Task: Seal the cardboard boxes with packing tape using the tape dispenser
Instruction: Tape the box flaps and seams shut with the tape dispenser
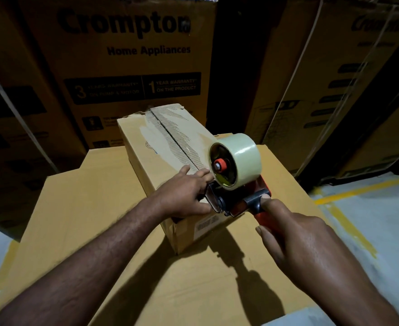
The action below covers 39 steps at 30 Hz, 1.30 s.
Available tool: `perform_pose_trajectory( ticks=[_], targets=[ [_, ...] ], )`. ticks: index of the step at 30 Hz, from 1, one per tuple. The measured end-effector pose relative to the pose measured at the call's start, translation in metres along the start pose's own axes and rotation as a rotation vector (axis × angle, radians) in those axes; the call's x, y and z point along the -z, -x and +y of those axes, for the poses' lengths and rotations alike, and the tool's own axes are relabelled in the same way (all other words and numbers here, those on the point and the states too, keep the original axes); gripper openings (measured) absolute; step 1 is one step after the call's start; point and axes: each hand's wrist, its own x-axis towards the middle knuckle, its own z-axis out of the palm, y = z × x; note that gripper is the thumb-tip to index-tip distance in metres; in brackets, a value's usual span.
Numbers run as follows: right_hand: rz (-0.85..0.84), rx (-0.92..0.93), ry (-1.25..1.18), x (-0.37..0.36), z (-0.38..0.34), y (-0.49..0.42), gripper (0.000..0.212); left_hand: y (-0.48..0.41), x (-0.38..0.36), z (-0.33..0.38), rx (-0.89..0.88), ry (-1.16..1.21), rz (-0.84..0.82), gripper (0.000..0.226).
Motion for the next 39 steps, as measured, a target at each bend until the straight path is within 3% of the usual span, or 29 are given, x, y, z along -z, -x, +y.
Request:
perform_pose_trajectory(
  ticks=[5,8,10,12,15,18,23,32,36,39],
  targets=[
    [-0.013,-0.034,-0.004,-0.003,0.000,0.010,0.046,-0.003,-0.002,0.001,-0.029,-0.003,-0.062,0.068],
    [-0.003,-0.056,-0.014,-0.009,0.006,0.015,0.048,-0.001,0.004,0.009,-0.091,-0.062,-0.073,0.047],
    [0.009,-0.085,-0.047,-0.013,0.009,0.018,0.048,0.001,0.009,0.015,-0.124,-0.100,-0.091,0.044],
    [0.030,-0.095,-0.077,-0.017,0.010,0.021,0.050,0.001,0.014,0.015,-0.139,-0.098,-0.127,0.049],
    [0.036,-0.100,-0.092,-0.020,0.009,0.024,0.052,0.000,0.021,0.009,-0.110,0.027,-0.227,0.074],
    [0.039,-0.099,-0.103,-0.020,0.012,0.024,0.052,0.003,0.013,0.010,-0.085,-0.089,-0.175,0.084],
    [0.075,-0.081,-0.123,-0.028,0.009,0.017,0.051,0.006,0.007,0.006,-0.034,-0.113,-0.059,0.080],
    [0.104,-0.015,-0.110,-0.035,0.016,0.023,0.053,0.007,0.010,0.014,-0.046,-0.143,-0.127,0.069],
    [0.109,-0.030,-0.094,-0.042,0.023,0.035,0.052,0.006,0.013,0.016,-0.071,-0.178,-0.173,0.053],
    [0.147,-0.037,-0.105,-0.049,0.023,0.040,0.049,0.006,0.013,0.014,-0.070,-0.183,-0.199,0.058]
  ],
)
